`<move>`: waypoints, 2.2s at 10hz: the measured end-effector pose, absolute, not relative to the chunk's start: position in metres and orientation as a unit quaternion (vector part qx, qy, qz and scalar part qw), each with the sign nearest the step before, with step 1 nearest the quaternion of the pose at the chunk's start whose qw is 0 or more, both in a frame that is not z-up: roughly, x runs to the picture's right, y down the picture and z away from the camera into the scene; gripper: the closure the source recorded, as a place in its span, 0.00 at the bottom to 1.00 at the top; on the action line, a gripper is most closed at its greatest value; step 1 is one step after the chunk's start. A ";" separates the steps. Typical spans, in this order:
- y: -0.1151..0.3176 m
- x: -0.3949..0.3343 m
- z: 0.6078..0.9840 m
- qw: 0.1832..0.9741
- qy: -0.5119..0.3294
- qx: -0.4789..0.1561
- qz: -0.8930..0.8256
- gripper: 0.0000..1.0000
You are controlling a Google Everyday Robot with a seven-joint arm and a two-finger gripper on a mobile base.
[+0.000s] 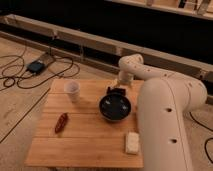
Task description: Push the eraser across the table
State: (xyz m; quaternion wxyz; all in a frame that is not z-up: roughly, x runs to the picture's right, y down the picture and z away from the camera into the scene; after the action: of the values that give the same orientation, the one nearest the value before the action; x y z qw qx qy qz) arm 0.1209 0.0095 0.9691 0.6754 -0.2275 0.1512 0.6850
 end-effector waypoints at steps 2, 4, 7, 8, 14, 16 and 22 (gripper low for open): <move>0.019 0.127 0.985 0.669 0.163 -0.242 0.683 0.20; 0.025 0.121 0.996 0.660 0.167 -0.254 0.687 0.20; 0.023 0.107 1.007 0.647 0.164 -0.266 0.695 0.20; 0.020 0.102 1.007 0.644 0.163 -0.269 0.697 0.20; 0.015 0.052 1.001 0.648 0.174 -0.293 0.681 0.20; 0.013 0.025 1.002 0.647 0.172 -0.310 0.675 0.20; 0.012 -0.012 1.014 0.632 0.160 -0.346 0.674 0.20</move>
State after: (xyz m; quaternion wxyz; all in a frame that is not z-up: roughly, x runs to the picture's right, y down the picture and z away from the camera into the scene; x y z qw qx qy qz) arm -0.0124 0.0119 1.0135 0.6324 -0.3459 0.1597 0.6745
